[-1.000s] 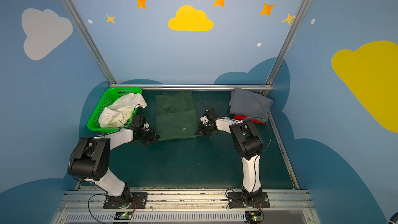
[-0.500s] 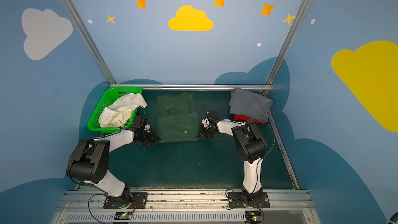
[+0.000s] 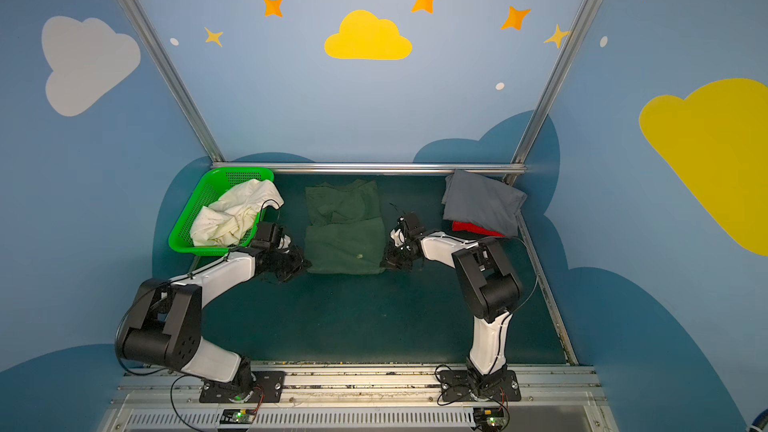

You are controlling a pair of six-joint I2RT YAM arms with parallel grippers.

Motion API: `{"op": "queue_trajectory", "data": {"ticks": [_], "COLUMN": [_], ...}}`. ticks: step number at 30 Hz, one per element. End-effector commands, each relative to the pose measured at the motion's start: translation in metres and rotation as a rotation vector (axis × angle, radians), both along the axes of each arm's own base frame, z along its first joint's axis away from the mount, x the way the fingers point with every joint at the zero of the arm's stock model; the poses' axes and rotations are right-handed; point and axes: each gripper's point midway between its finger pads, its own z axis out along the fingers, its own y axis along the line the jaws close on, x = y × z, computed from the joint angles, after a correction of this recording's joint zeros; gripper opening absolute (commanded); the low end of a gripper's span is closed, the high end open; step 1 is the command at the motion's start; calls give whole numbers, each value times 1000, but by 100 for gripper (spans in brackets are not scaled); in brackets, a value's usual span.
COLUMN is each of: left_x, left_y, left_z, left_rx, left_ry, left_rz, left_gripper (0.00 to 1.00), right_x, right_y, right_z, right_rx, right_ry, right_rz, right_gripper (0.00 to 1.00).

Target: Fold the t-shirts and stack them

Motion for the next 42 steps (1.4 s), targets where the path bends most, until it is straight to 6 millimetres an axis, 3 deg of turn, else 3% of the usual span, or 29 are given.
{"op": "queue_trajectory", "data": {"ticks": [1, 27, 42], "left_x": [-9, -30, -57], "left_y": [5, 6, 1], "left_z": [-1, 21, 50], "left_rx": [23, 47, 28], "left_ry": [22, -32, -96], "left_rz": [7, 4, -4], "left_gripper": [3, 3, 3], "right_x": [-7, -36, -56], "right_y": [-4, -12, -13], "right_z": [11, 44, 62], "right_rx": [-15, -32, -18], "right_ry": [-16, -169, -216], "right_rz": [1, 48, 77], "right_gripper": [0, 0, 0]}}
